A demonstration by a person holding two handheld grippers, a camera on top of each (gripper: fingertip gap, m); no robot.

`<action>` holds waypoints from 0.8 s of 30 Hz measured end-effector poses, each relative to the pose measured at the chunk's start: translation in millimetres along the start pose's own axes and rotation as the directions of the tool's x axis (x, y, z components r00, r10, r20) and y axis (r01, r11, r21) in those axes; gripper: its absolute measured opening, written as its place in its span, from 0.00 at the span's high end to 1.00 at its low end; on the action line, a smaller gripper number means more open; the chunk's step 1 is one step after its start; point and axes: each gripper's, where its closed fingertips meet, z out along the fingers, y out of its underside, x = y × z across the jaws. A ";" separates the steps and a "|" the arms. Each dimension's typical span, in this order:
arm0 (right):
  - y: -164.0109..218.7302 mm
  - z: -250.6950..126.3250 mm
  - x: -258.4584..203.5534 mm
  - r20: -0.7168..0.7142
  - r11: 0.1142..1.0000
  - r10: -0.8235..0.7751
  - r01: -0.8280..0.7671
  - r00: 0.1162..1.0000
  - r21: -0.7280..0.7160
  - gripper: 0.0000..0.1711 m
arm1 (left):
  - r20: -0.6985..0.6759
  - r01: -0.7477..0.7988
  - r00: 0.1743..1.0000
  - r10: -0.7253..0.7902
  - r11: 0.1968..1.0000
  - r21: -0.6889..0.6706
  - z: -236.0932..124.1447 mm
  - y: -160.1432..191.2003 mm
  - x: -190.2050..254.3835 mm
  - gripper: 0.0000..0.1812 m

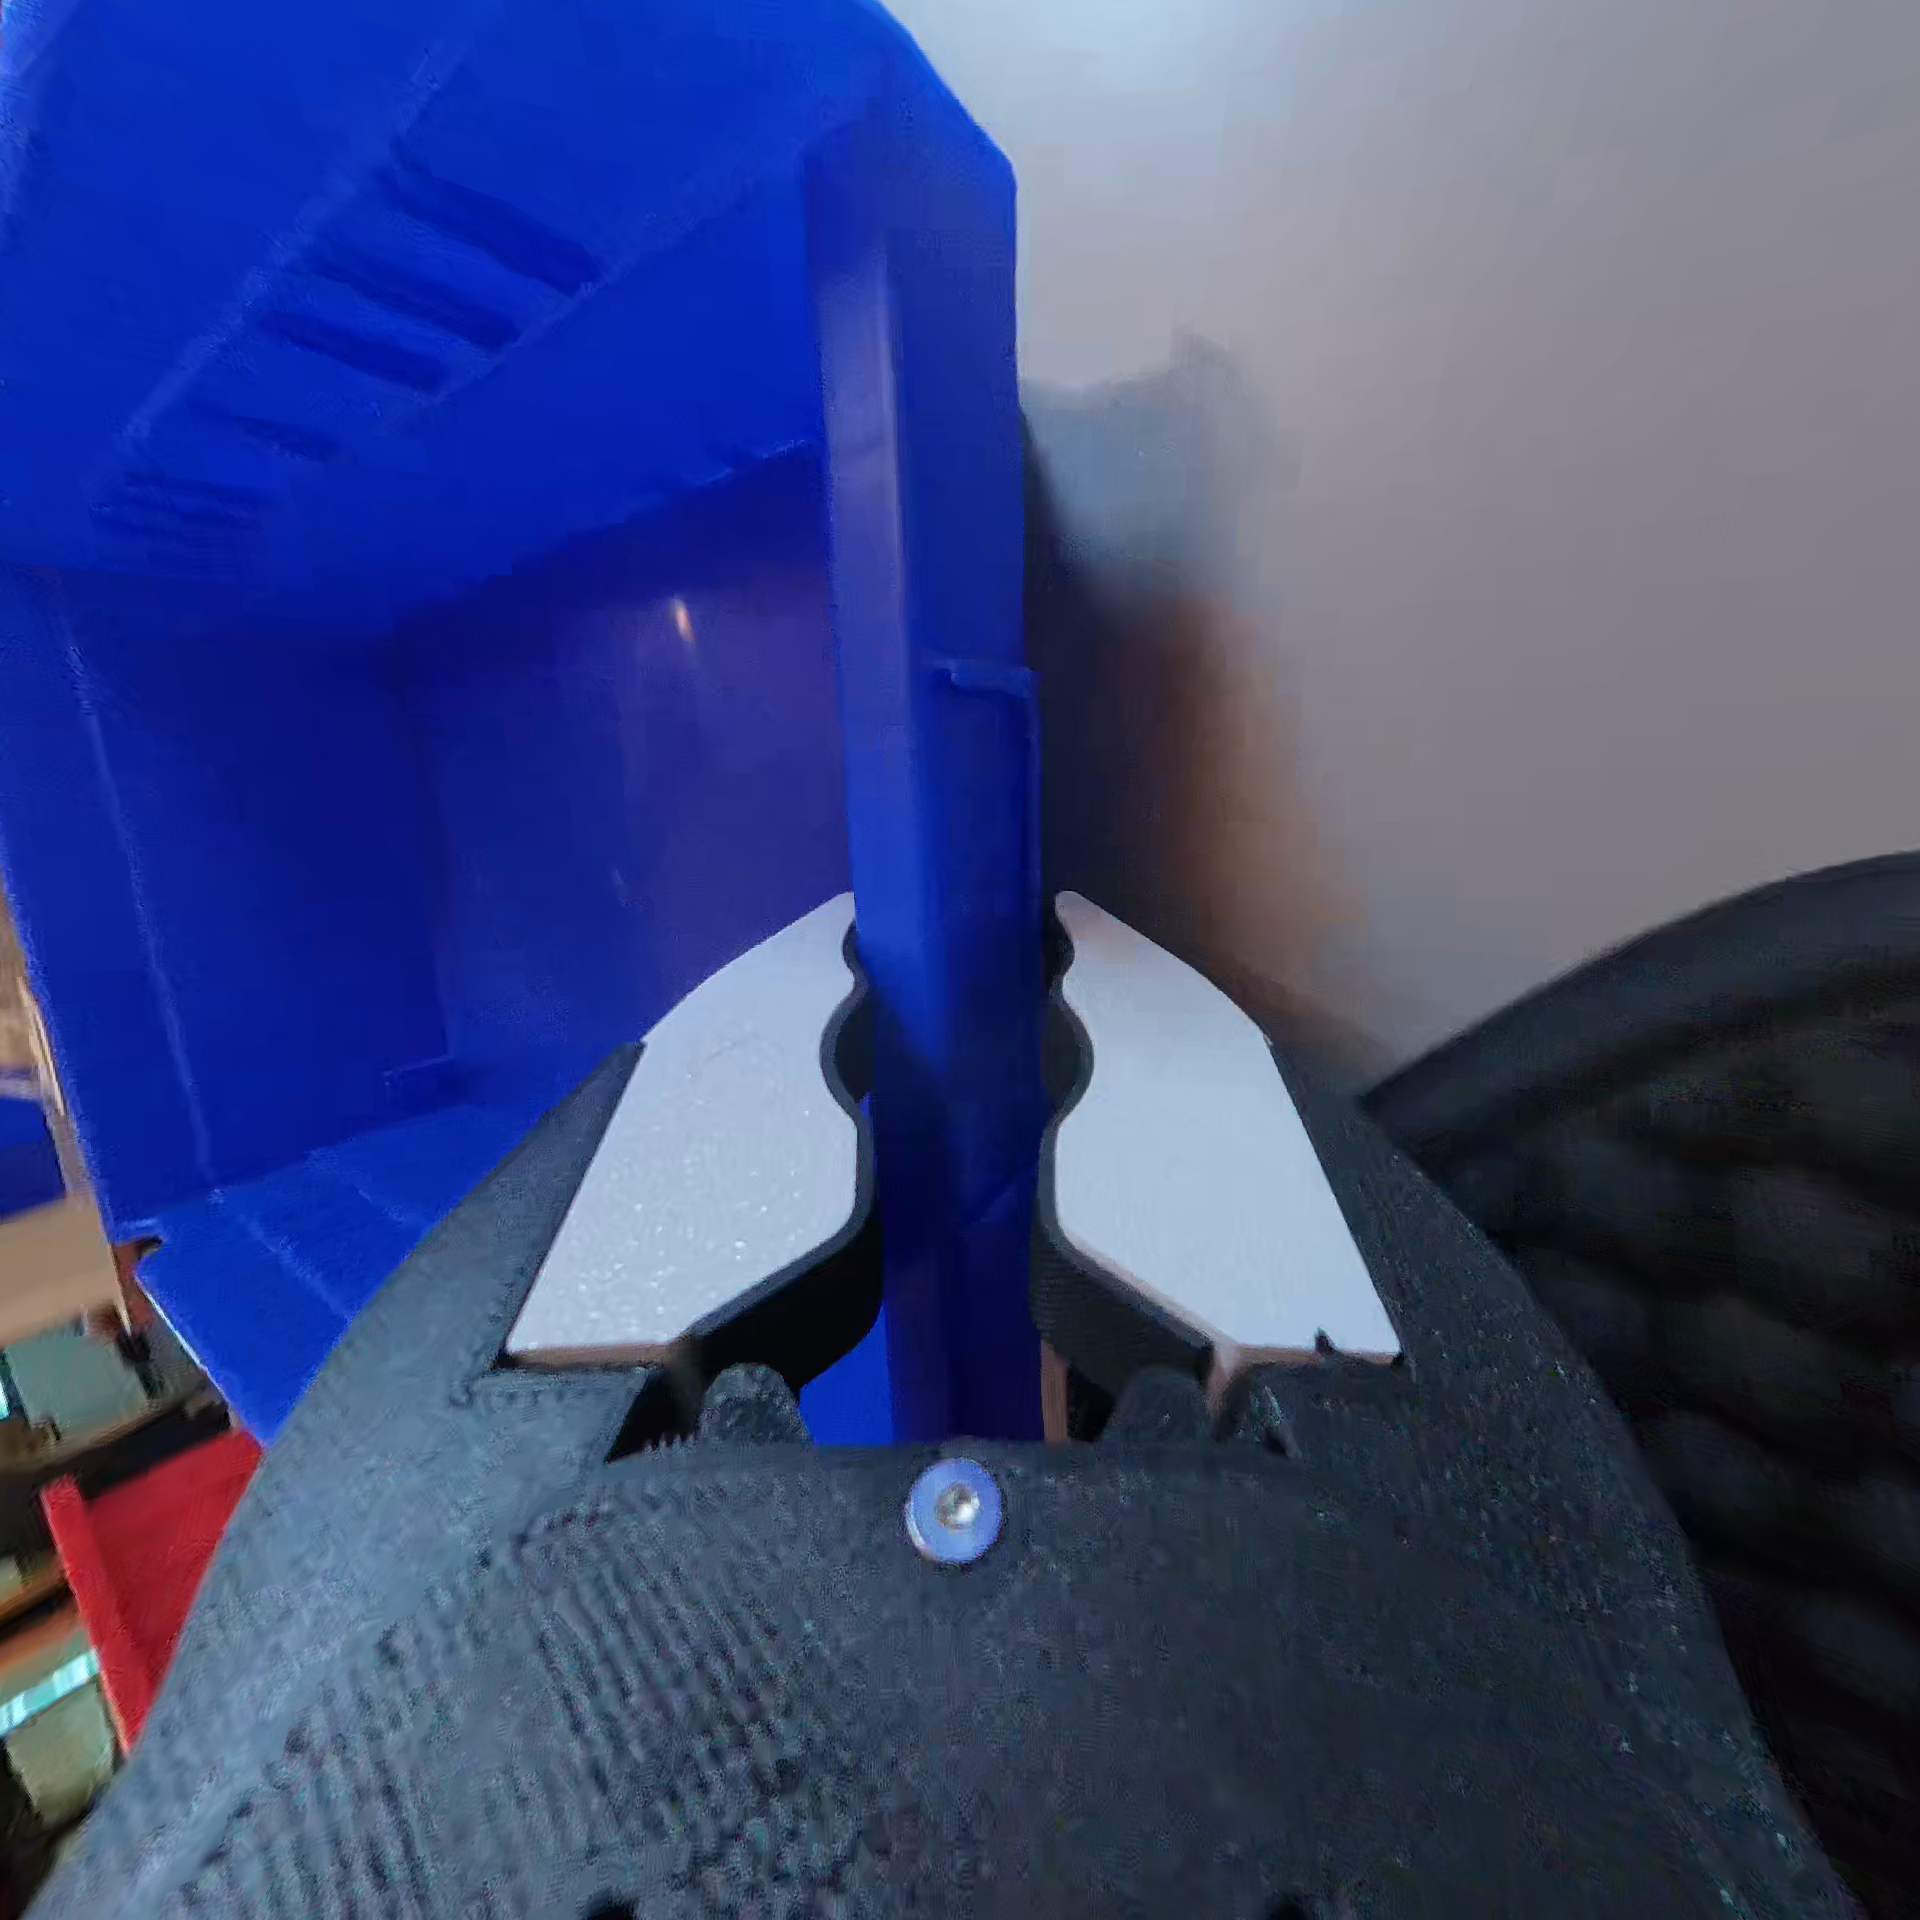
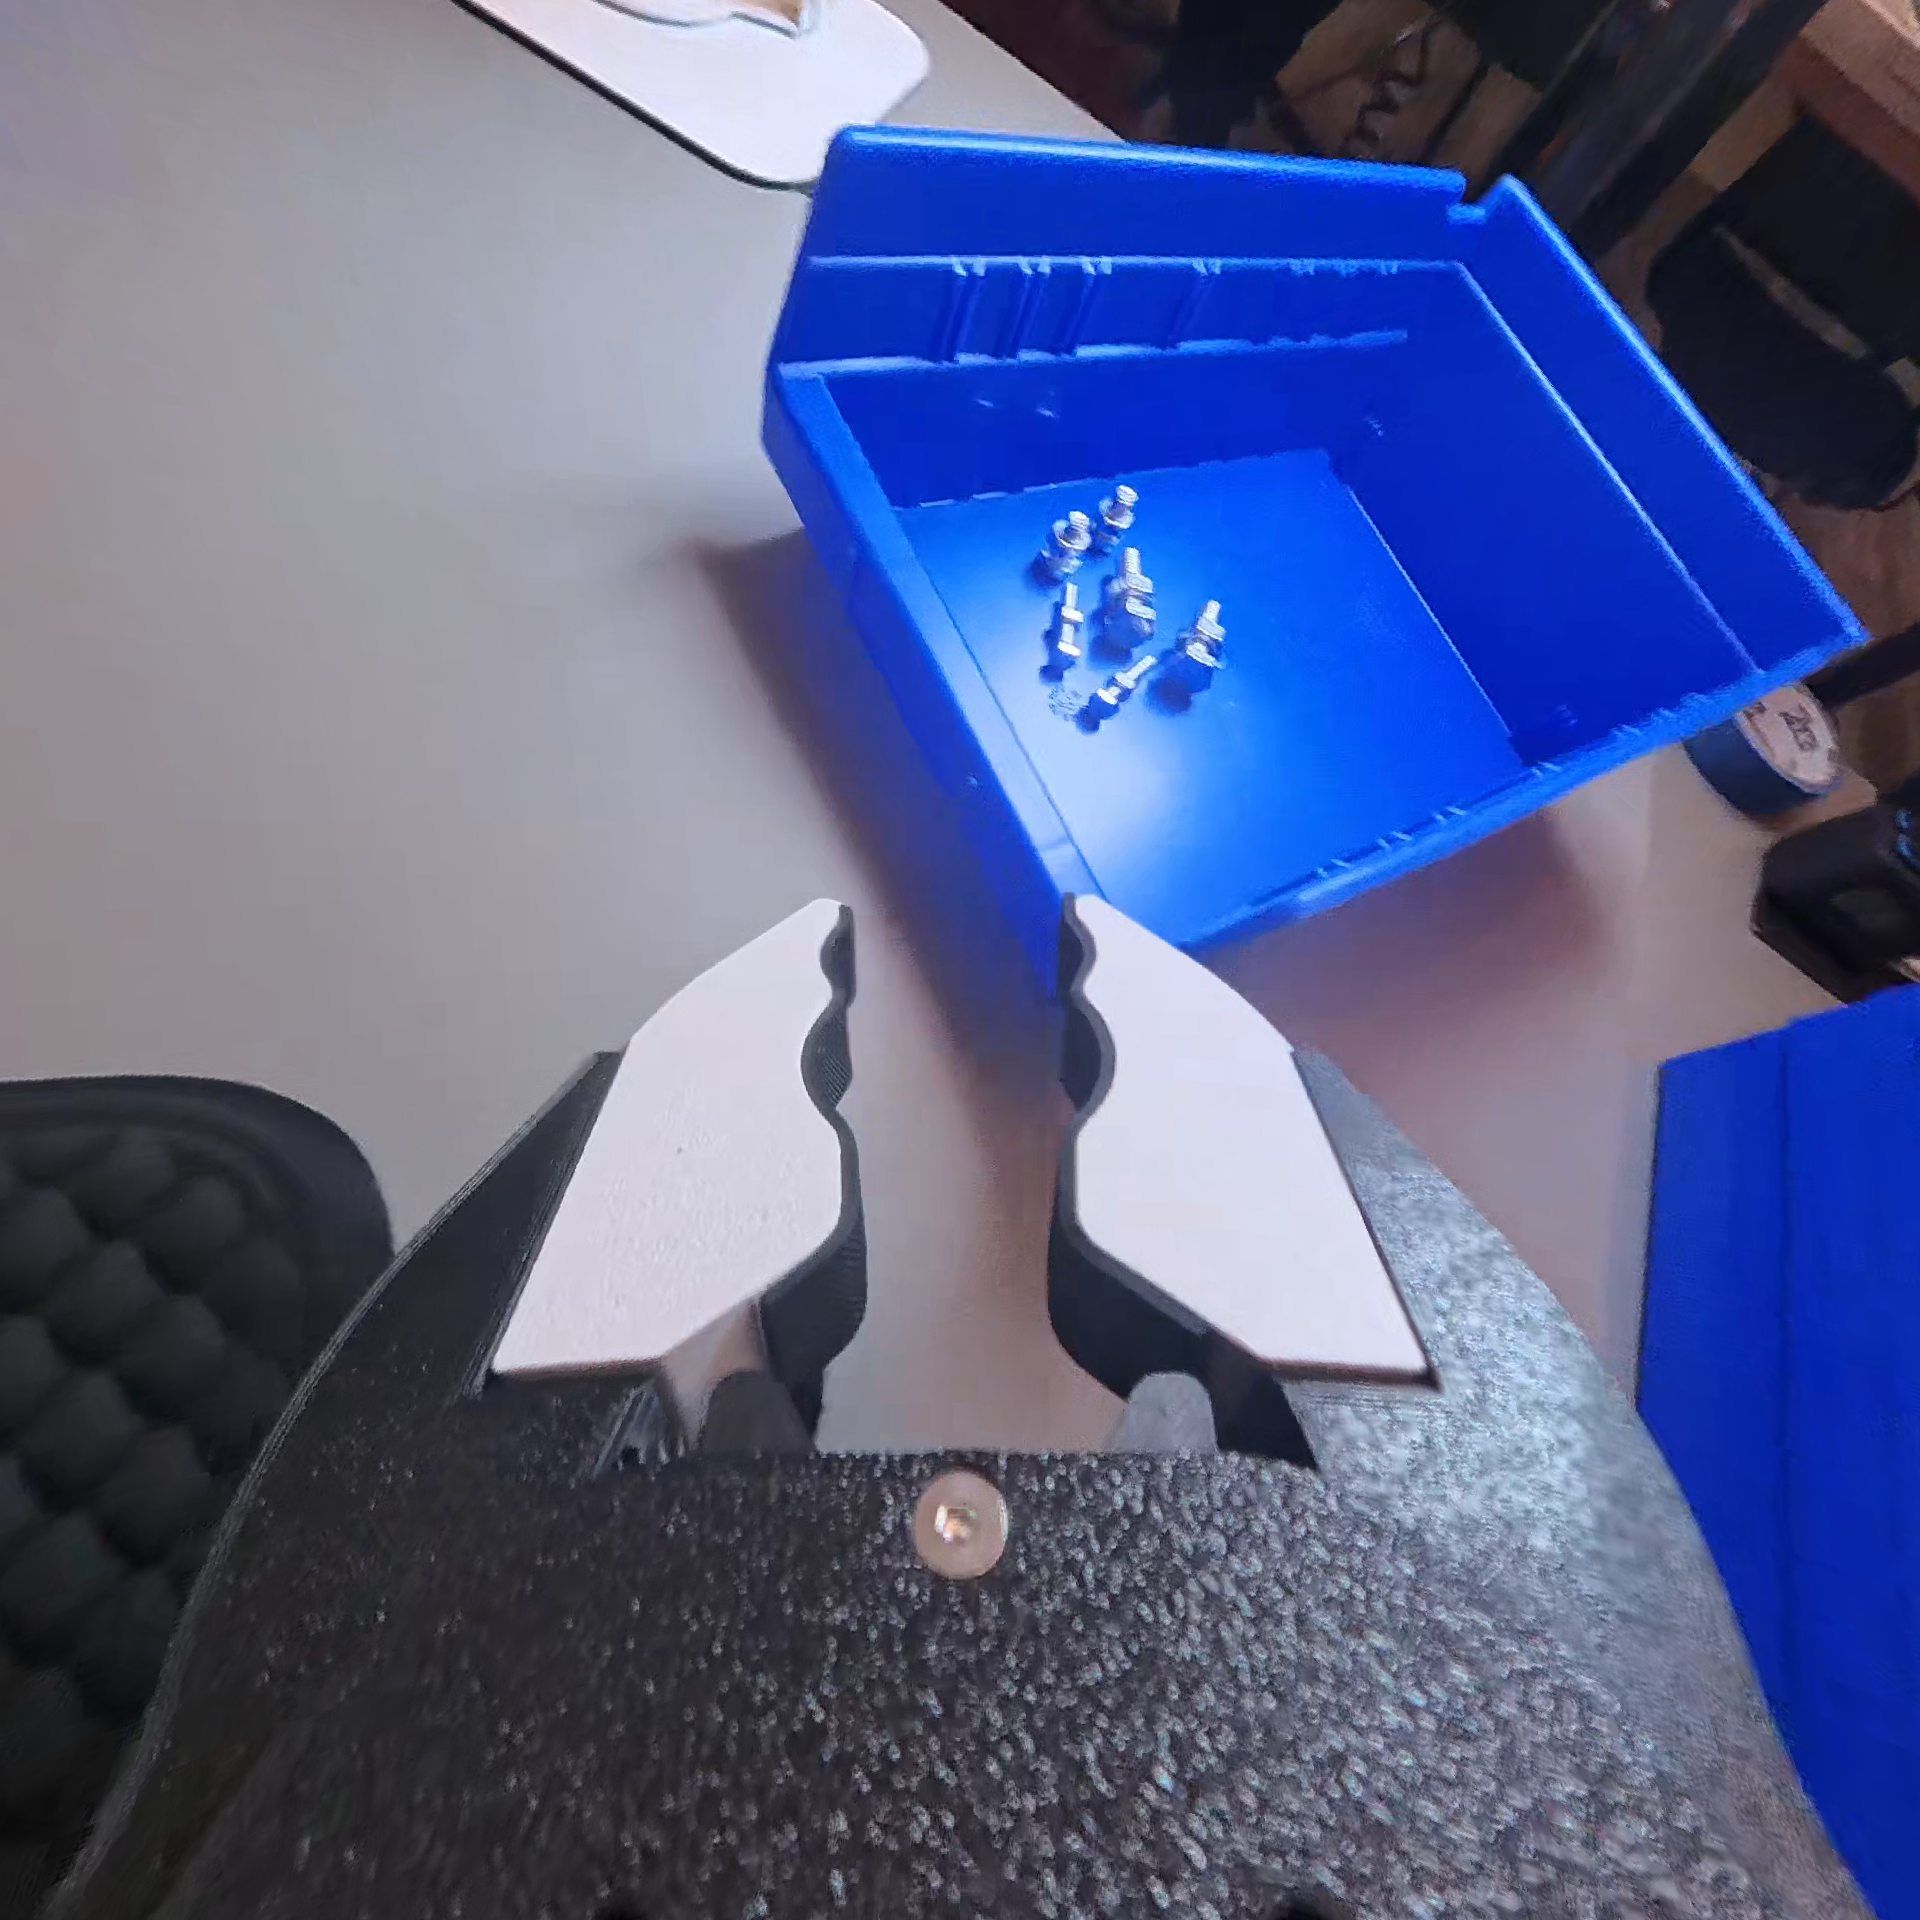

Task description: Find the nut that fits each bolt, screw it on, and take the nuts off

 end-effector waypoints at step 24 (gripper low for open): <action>45.1 -13.9 19.2 -0.207 0.909 0.417 -0.411 0.885 0.074 0.96 | -0.472 0.490 0.848 -0.243 0.699 0.521 -48.9 -241.1 65.7 0.78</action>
